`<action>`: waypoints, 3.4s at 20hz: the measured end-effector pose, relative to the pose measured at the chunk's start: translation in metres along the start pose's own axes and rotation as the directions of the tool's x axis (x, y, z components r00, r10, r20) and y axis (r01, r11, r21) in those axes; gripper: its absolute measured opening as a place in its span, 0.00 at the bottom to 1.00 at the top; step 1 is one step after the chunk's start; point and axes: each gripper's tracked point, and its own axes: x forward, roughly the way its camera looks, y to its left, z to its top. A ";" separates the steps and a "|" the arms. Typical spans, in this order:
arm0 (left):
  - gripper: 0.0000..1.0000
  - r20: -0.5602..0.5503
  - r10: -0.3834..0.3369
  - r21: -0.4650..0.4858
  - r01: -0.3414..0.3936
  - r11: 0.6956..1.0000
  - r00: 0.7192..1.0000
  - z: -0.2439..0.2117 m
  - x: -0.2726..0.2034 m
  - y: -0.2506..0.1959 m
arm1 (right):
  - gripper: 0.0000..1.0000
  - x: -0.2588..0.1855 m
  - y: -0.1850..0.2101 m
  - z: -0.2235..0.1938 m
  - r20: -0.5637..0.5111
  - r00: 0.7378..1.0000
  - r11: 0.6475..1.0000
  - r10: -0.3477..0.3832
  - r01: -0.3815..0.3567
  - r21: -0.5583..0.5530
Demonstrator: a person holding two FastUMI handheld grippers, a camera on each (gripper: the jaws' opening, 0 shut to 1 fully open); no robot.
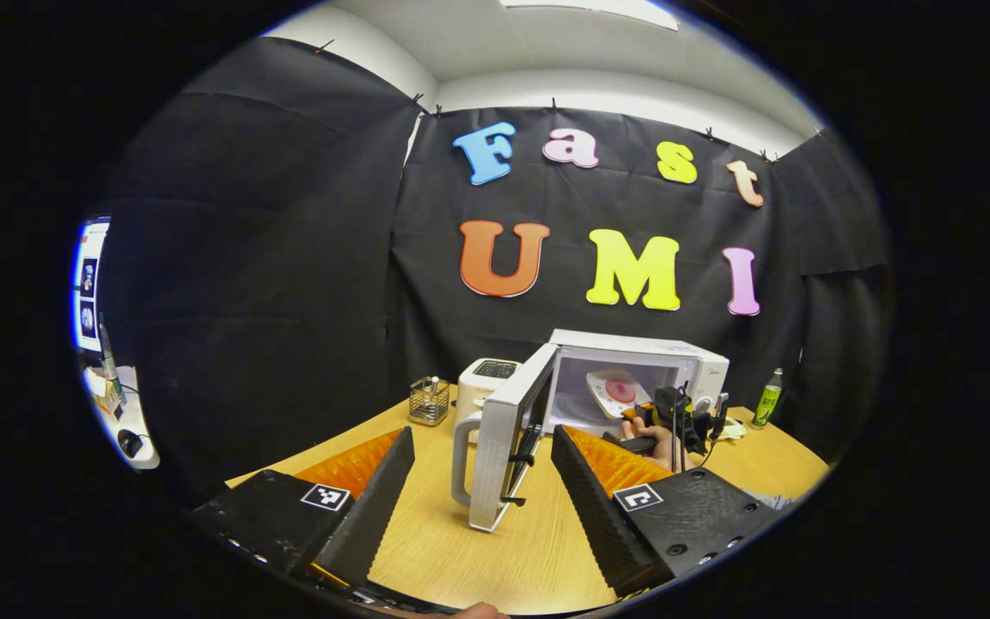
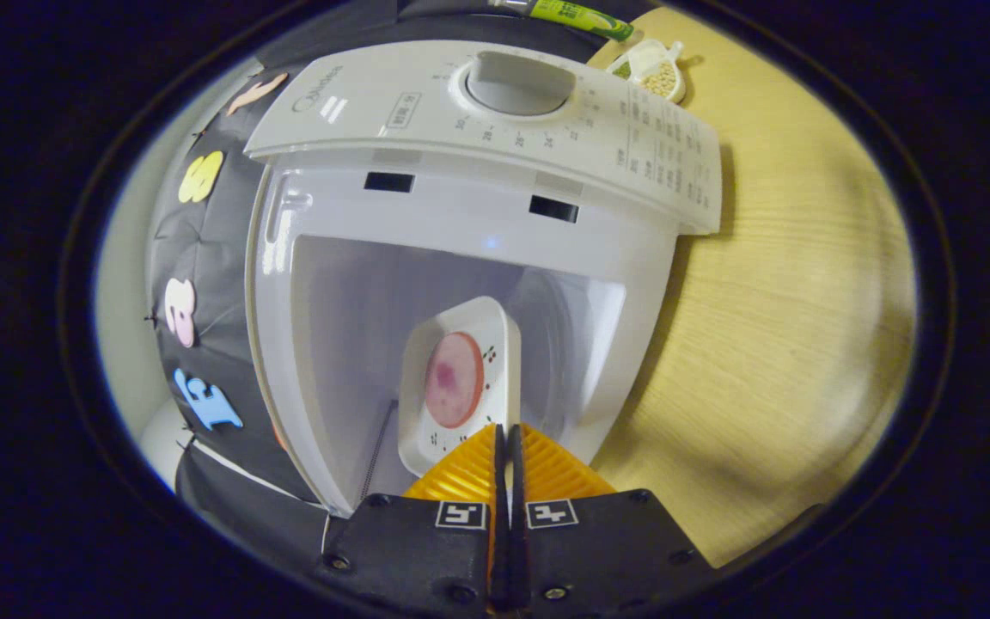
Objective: Open the microwave oven with the left hand, put the food in, and close the microwave oven.
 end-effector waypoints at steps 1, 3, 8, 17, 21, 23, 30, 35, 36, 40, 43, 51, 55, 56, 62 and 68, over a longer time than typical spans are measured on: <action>0.95 -0.007 0.013 0.005 -0.013 1.000 1.000 -0.002 0.000 0.004 | 0.04 0.006 -0.002 -0.001 0.007 1.000 1.000 0.005 -0.005 -0.025; 0.95 -0.013 0.027 0.010 -0.027 1.000 1.000 -0.005 -0.001 0.009 | 0.04 0.015 -0.008 -0.005 0.016 1.000 0.998 0.004 -0.003 -0.065; 0.95 -0.008 0.024 -0.010 -0.024 1.000 1.000 -0.006 0.002 0.009 | 0.06 0.021 -0.011 0.002 0.069 0.997 0.991 0.036 -0.026 -0.130; 0.95 -0.031 0.031 -0.011 -0.031 0.999 0.999 -0.018 0.007 0.009 | 0.14 0.022 -0.015 0.025 0.187 0.981 0.857 0.051 0.053 -0.512; 0.95 -0.015 0.041 -0.005 -0.041 0.999 0.999 -0.016 0.009 0.023 | 0.26 0.006 -0.009 0.033 0.238 0.971 0.683 0.038 0.149 -0.715; 0.95 -0.008 0.044 0.000 -0.044 0.999 0.999 -0.015 0.014 0.033 | 0.35 0.001 -0.003 0.025 0.189 0.982 0.593 0.030 0.134 -0.794; 0.93 0.001 0.057 -0.002 -0.057 0.998 0.998 -0.019 0.045 0.072 | 0.61 -0.053 0.036 0.026 0.097 0.991 0.402 0.089 0.054 -0.914; 0.92 -0.004 0.052 0.022 -0.052 0.998 0.999 -0.032 0.076 0.086 | 0.92 -0.119 0.060 0.019 -0.027 0.994 0.322 0.107 -0.061 -0.945; 0.76 0.013 0.044 0.031 -0.044 0.999 0.999 -0.032 0.086 0.088 | 0.92 -0.137 0.071 0.016 -0.055 0.989 0.311 0.140 -0.097 -0.945; 0.80 0.025 0.004 0.055 -0.005 0.998 1.000 -0.041 0.116 0.089 | 1.00 -0.216 0.087 0.027 -0.089 0.981 0.242 0.170 -0.129 -0.962; 0.48 0.024 -0.024 0.059 0.023 0.998 0.999 -0.044 0.131 0.084 | 0.92 -0.266 0.080 0.047 -0.081 0.984 0.216 0.160 -0.115 -0.970; 0.00 -0.005 -0.151 0.077 0.151 0.986 0.989 -0.059 0.141 0.043 | 1.00 -0.369 0.093 0.117 0.015 0.994 0.215 0.113 -0.010 -0.977; 0.00 0.006 -0.183 0.077 0.182 0.980 0.983 -0.054 0.133 0.028 | 1.00 -0.414 0.121 0.147 0.054 0.984 0.229 0.171 0.014 -0.973; 0.00 0.002 -0.195 0.071 0.195 0.978 0.981 -0.054 0.129 0.023 | 0.91 -0.425 0.126 0.154 0.063 0.981 0.222 0.184 0.021 -0.975; 0.00 0.013 -0.294 0.097 0.292 0.952 0.956 -0.052 0.117 -0.037 | 1.00 -0.479 0.126 0.185 0.091 0.975 0.237 0.204 0.041 -0.971; 0.00 -0.008 -0.385 0.145 0.382 0.913 0.923 -0.057 0.115 -0.108 | 1.00 -0.510 0.121 0.217 0.122 0.970 0.238 0.212 0.070 -0.969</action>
